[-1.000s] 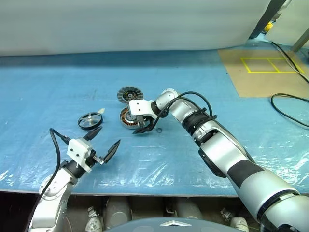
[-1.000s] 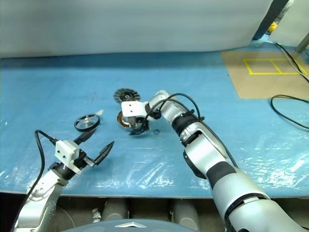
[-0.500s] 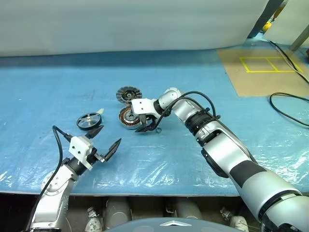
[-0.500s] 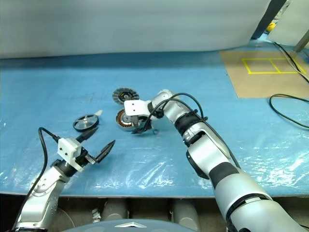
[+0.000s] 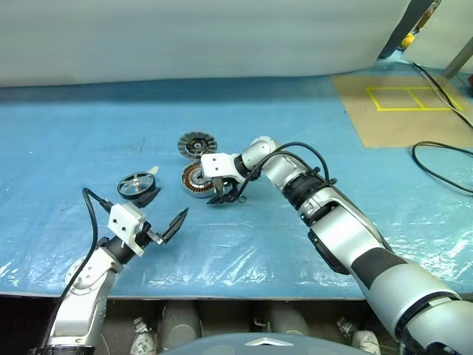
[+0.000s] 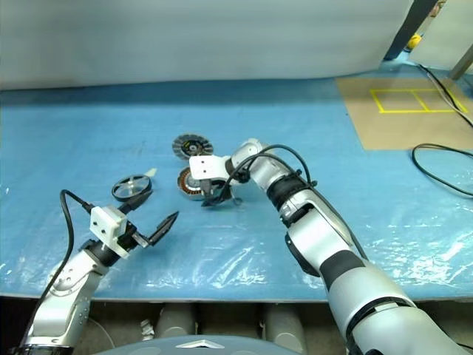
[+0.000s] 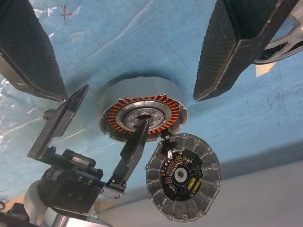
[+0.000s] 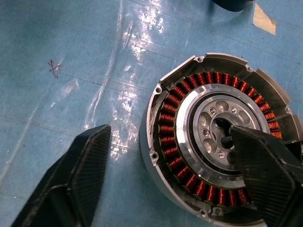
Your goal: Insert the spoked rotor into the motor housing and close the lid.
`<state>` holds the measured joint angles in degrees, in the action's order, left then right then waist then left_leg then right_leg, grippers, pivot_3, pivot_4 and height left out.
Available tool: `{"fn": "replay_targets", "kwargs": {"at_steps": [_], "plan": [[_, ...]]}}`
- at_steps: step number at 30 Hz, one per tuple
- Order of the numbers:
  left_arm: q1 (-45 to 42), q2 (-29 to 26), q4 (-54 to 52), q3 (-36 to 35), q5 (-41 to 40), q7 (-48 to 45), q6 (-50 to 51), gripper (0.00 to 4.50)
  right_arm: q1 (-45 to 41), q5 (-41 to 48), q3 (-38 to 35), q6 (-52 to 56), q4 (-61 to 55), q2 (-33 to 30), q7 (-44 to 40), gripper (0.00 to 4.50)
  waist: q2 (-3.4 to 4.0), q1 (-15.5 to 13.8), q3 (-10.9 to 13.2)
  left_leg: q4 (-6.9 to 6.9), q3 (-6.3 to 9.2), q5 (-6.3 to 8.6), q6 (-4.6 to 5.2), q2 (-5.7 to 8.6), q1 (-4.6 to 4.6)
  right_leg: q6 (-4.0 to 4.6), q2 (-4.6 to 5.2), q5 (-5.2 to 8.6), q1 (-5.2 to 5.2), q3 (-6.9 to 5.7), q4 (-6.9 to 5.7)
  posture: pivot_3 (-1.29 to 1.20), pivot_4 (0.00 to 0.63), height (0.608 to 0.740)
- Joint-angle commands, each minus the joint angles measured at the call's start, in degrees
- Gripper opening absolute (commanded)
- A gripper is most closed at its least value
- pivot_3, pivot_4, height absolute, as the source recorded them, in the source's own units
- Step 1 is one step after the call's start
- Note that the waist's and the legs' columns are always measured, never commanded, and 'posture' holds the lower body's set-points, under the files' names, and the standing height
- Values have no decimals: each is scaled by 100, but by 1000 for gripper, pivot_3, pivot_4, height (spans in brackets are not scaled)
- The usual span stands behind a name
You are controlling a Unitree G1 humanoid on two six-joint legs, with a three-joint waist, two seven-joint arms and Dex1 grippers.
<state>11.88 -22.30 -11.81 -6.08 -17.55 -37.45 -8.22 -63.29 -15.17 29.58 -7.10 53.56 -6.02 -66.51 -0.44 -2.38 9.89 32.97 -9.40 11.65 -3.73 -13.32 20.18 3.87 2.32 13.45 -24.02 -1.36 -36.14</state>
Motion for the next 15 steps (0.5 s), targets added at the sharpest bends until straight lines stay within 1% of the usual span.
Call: {"fn": "replay_targets", "kwargs": {"at_steps": [1, 4, 5, 11, 13, 15], "plan": [[12, -20, -145, -4, 19, 26, -42, 4500, -94, -222, 81, -113, 198, 137, 260, 3227, 0, 0, 0, 2, -1, 0, 0, 0, -3, 3, 0, 2, 0, 1, -6, 0, 150, 740], [-5, -7, -90, 3, 22, 23, -78, 4500, -282, -306, 88, -196, 342, 255, 369, 2202, 0, 7, 0, 8, -6, 1, -1, -1, -13, 12, 1, 8, -4, 7, -32, 0, 150, 740], [-5, -6, -65, -2, 24, 19, -98, 4500, -349, -364, 113, -252, 403, 270, 411, 2027, 0, 13, 0, 8, -8, 1, -1, -2, -18, 14, 1, 9, -5, 9, -40, 0, 150, 740], [152, -29, -154, -52, -33, -16, -136, 4500, -562, -594, 195, -348, 512, 288, 359, 1969, 1, 13, 1, 11, -8, 1, -1, -9, -24, 24, 0, 6, -11, 9, -62, 0, 150, 740], [242, -75, -260, -61, -62, -52, -101, 4500, -509, -608, 224, -265, 357, 243, 120, 1969, 1, 13, 0, 12, -8, 1, -1, -9, -23, 25, 0, 5, -11, 9, -62, 0, 150, 740], [306, -131, -354, -113, -103, -70, -63, 4500, -360, -487, 200, 45, -21, 195, -302, 1969, 1, 4, 1, 13, -9, 1, -1, -10, -20, 25, -1, 5, -12, 9, -61, 0, 150, 740]]}}
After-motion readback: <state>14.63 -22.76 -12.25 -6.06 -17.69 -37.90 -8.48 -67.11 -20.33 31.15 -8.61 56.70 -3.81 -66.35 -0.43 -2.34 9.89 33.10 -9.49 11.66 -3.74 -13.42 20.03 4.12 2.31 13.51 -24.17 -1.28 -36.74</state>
